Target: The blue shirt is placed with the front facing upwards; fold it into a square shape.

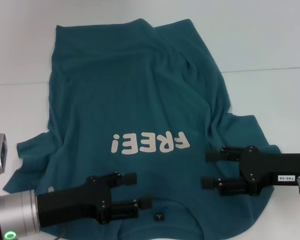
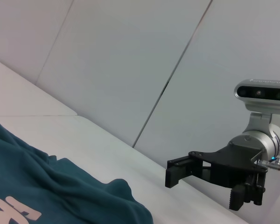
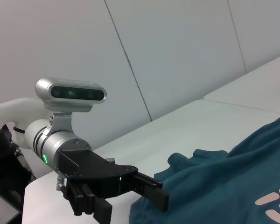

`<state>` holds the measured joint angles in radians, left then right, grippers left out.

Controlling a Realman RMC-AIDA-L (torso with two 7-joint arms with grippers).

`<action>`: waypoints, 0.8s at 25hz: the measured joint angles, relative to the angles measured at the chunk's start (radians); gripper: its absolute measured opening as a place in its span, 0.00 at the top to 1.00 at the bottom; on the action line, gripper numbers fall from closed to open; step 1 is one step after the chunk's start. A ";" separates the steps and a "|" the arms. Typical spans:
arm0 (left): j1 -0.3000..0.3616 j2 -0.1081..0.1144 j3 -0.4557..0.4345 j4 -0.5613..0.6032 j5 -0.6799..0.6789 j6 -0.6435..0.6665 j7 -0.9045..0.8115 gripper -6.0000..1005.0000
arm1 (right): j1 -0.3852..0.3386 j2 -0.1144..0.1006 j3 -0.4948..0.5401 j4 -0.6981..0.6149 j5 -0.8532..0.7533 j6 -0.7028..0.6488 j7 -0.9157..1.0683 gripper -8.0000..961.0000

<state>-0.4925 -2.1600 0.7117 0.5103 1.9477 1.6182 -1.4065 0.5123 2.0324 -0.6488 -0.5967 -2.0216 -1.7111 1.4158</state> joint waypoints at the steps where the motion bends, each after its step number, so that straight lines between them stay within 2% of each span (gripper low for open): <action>1: 0.000 0.000 0.000 0.000 0.000 -0.001 0.000 0.13 | 0.000 0.000 0.000 0.000 0.000 0.000 0.000 0.08; 4: -0.001 0.000 -0.007 0.000 -0.001 -0.007 0.000 0.13 | 0.000 0.000 0.000 0.000 0.000 0.000 0.000 0.08; 9: -0.004 0.001 -0.080 0.001 -0.002 -0.046 -0.027 0.13 | 0.000 0.001 0.000 0.000 0.000 0.000 0.000 0.08; 13: -0.005 0.003 -0.144 0.001 -0.003 -0.144 -0.101 0.13 | 0.000 0.003 0.001 0.002 0.001 0.000 0.002 0.08; 20: 0.005 0.009 -0.155 0.020 0.007 -0.299 -0.178 0.13 | 0.000 0.005 0.002 0.003 0.004 0.000 0.026 0.08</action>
<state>-0.4874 -2.1514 0.5568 0.5303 1.9551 1.3193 -1.5845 0.5123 2.0371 -0.6465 -0.5935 -2.0179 -1.7111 1.4418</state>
